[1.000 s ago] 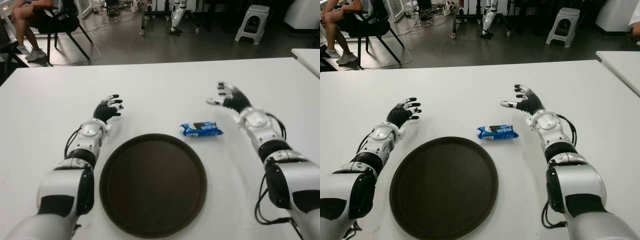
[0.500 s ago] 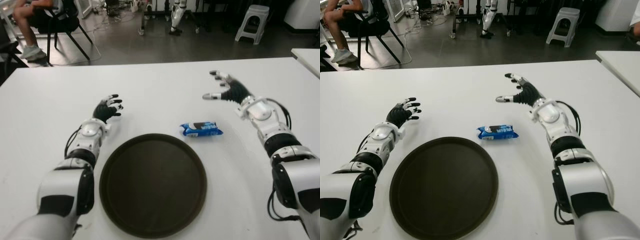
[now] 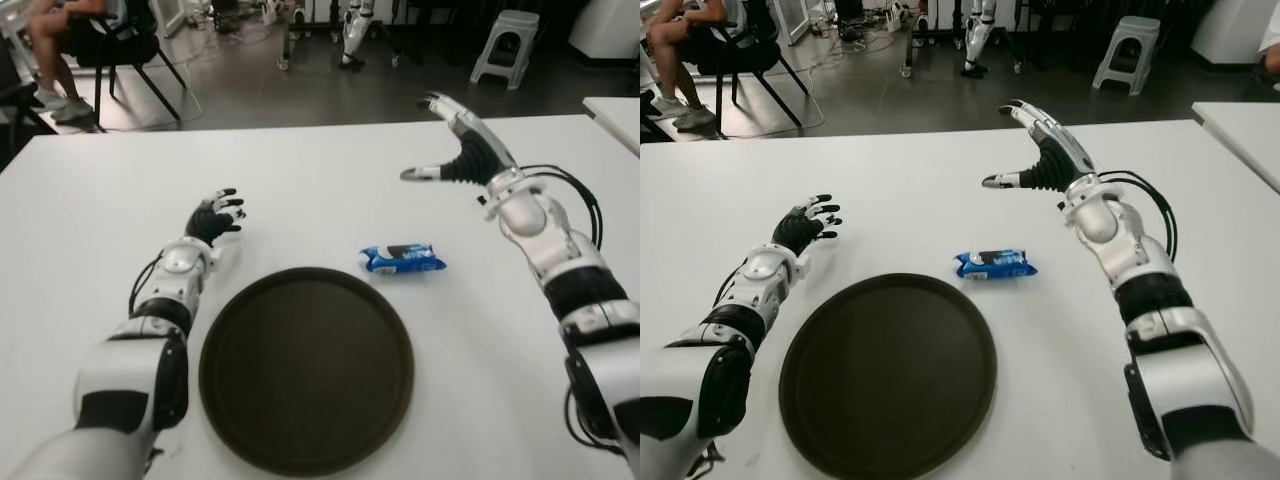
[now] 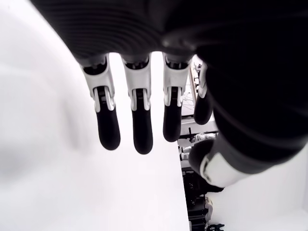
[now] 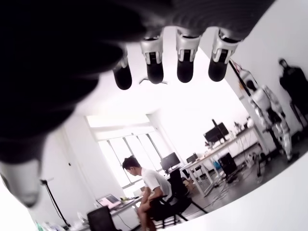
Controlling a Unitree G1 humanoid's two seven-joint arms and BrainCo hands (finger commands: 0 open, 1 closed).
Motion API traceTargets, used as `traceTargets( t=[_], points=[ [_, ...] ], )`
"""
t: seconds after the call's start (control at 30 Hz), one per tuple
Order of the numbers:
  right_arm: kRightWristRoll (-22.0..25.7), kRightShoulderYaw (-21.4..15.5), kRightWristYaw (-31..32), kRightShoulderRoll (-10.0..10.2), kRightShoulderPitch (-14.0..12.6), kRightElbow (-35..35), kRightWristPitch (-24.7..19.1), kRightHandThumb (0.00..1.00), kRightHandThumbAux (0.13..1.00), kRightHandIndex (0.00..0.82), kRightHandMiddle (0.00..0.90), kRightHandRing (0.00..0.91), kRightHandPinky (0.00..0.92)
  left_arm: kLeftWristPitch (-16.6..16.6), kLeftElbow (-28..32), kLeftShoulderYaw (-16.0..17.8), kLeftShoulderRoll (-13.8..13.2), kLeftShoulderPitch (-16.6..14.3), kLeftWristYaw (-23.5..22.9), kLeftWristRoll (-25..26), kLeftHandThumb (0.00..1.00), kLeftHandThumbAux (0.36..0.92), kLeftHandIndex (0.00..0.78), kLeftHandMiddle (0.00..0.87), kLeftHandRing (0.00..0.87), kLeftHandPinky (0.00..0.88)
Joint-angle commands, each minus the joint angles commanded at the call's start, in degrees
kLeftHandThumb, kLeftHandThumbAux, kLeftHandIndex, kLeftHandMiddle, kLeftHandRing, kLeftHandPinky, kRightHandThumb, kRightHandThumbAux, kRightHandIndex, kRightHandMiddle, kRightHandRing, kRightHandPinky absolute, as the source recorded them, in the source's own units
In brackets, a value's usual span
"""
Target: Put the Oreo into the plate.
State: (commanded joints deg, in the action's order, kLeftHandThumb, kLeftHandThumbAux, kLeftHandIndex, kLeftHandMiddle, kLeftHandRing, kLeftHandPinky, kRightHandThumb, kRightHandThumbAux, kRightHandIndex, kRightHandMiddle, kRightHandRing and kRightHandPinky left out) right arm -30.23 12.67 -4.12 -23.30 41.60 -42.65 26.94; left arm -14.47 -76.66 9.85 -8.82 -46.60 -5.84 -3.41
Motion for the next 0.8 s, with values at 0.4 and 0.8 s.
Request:
traceTargets(
  t=[0.4,0.8],
  points=[
    [-6.9,2.5,5.3,-2.8,-6.7,19.9,-12.3,0.000,0.517,0.000,0.000,0.000,0.017,0.0,0.0,0.6,-0.2,0.1,-2.9,0.6,0.000,0.675,0.178,0.231,0.257,0.290],
    [-8.1,3.8,16.2,-6.5,-10.6,32.4,-16.4,0.000,0.573,0.068,0.084,0.076,0.078,-0.2,0.0,0.7,-0.3,0.3,-3.3,0.5,0.000,0.659,0.180,0.238,0.266,0.295]
  ],
)
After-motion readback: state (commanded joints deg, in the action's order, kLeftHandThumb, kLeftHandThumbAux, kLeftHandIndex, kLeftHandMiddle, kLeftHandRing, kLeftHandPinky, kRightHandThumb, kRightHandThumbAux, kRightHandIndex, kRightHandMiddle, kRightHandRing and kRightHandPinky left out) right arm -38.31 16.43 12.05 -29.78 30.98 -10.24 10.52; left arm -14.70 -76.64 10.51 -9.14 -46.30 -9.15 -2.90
